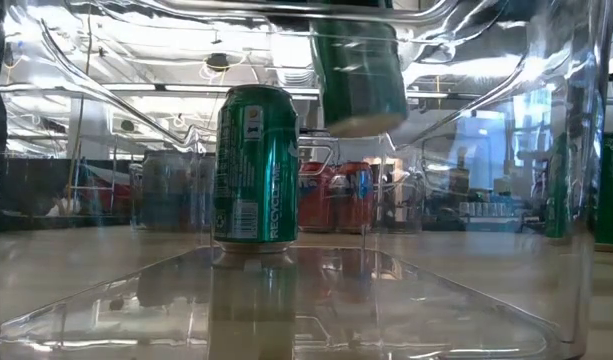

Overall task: Sort soda cans
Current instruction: Put the bottom left green soda can into the bottom transparent bin

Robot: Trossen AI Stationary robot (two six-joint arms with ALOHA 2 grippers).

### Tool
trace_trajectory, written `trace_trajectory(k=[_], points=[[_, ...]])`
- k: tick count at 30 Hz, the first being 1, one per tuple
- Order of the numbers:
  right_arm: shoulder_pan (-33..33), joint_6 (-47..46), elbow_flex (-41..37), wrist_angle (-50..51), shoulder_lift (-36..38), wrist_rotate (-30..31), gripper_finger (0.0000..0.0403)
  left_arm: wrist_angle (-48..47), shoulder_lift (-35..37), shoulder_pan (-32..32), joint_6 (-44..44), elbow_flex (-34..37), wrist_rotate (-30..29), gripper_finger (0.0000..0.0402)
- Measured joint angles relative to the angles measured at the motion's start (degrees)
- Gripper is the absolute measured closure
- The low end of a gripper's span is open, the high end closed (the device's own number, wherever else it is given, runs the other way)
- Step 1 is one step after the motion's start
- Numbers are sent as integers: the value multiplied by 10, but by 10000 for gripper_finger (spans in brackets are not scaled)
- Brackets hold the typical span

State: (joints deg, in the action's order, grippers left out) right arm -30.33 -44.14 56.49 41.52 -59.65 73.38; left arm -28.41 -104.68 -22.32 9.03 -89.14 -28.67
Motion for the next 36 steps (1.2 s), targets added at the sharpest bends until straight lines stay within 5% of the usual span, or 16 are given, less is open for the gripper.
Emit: trace_trajectory(k=[9, 36], points=[[8, 4, 0, 0, 1, 5, 23, -40, -59, 19, 21, 0, 30, 87], [9, 2, 0, -1, 1, -1, 23, -27, -50, 20, 18, 11, 13, 42]])
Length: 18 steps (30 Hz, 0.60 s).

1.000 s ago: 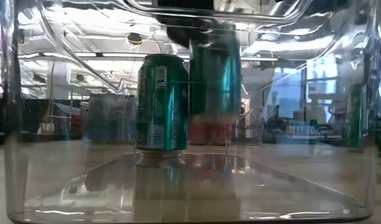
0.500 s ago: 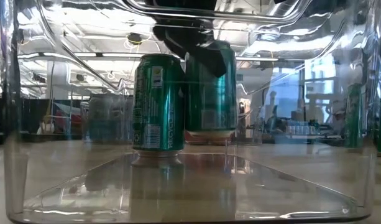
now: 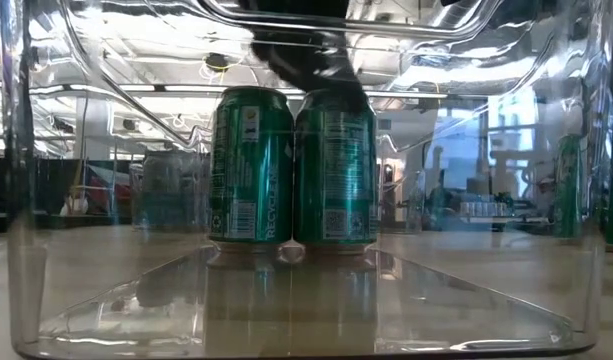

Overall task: Sort soda cans
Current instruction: Put the bottom left green soda can into the bottom transparent bin, then put the top green soda can into the bottom transparent bin

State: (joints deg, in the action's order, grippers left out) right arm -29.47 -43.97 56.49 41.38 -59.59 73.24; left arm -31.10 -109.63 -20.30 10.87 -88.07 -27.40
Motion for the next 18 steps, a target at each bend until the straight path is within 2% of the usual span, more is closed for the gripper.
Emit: trace_trajectory(k=[8, 12, 15, 18], points=[[0, -2, 0, -2, 0, -26, 23, -58, 1, 0, -23, -47, -20, 41], [-5, -10, 0, 4, 0, -53, 23, -98, 12, -1, -8, -75, -49, 41], [-5, -28, 0, 19, 0, -106, 23, -31, 49, -16, -40, -71, -67, 41], [-5, -56, 0, 47, 0, -127, 23, 15, 94, -34, -77, -53, -68, 41]])
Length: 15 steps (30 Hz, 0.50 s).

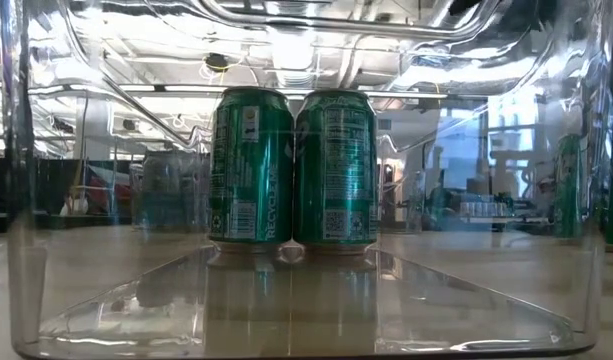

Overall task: Sort soda cans
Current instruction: Put the top green soda can into the bottom transparent bin

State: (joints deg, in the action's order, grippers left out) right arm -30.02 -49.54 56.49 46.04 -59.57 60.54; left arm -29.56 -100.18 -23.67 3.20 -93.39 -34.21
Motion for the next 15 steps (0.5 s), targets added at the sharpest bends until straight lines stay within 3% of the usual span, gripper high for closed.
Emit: trace_trajectory(k=[8, 15], points=[[0, -131, 11, 162, 1, -134, 23, 51, 114, -11, 7, 123, -44, 41], [5, -336, 30, 405, 0, -219, 23, 292, 224, -12, -20, 326, -48, 41]])
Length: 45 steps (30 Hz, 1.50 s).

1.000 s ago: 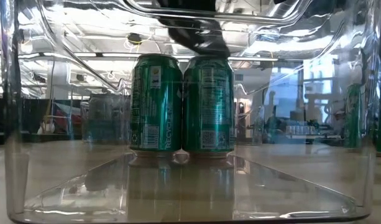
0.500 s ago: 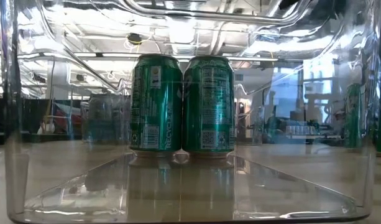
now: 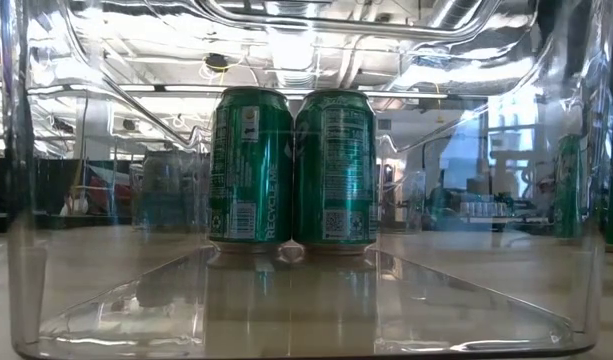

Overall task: Sort soda cans
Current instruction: Put the top green soda can into the bottom transparent bin

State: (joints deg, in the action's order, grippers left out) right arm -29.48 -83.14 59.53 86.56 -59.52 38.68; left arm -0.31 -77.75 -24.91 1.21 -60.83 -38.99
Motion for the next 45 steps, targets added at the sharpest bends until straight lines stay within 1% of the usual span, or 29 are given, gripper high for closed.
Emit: trace_trajectory(k=[2, 4, 7, 10, 12, 15, 17, 22, 28, 32, 35, 38, 45], points=[[5, -19, 0, 21, 0, -33, 23, 60, 28, 0, -12, 50, 1, 41], [12, -17, 0, 20, 0, -62, 23, 96, 51, 4, -21, 90, -3, 41], [29, -1, 1, 9, 0, -89, 23, 147, 82, 11, -20, 149, -6, 41], [54, 4, 1, 8, 0, -116, 23, 232, 105, 13, -32, 204, 4, 41], [70, 5, -3, 6, 0, -136, 23, 281, 118, 13, -43, 234, 12, 41], [90, 13, -21, -17, 0, -171, 23, 303, 138, 13, -52, 258, 12, 41], [99, 20, -37, -40, 0, -193, 23, 300, 154, 13, -57, 263, 12, 41], [117, 26, -75, -103, 0, -221, 23, 295, 195, 13, -89, 264, 14, 41], [134, 4, -126, -115, -6, -258, 23, 297, 262, 13, -125, 264, 50, 41], [139, 4, -155, -163, -7, -267, 23, 294, 304, 13, -134, 264, 53, 41], [139, 6, -161, -189, -12, -268, 25, 290, 325, 13, -134, 264, 53, 41], [139, 9, -161, -197, -13, -269, 40, 279, 334, 13, -134, 264, 53, 41], [139, -13, -159, -200, -15, -272, 110, 269, 341, 13, -126, 264, 53, 41]])
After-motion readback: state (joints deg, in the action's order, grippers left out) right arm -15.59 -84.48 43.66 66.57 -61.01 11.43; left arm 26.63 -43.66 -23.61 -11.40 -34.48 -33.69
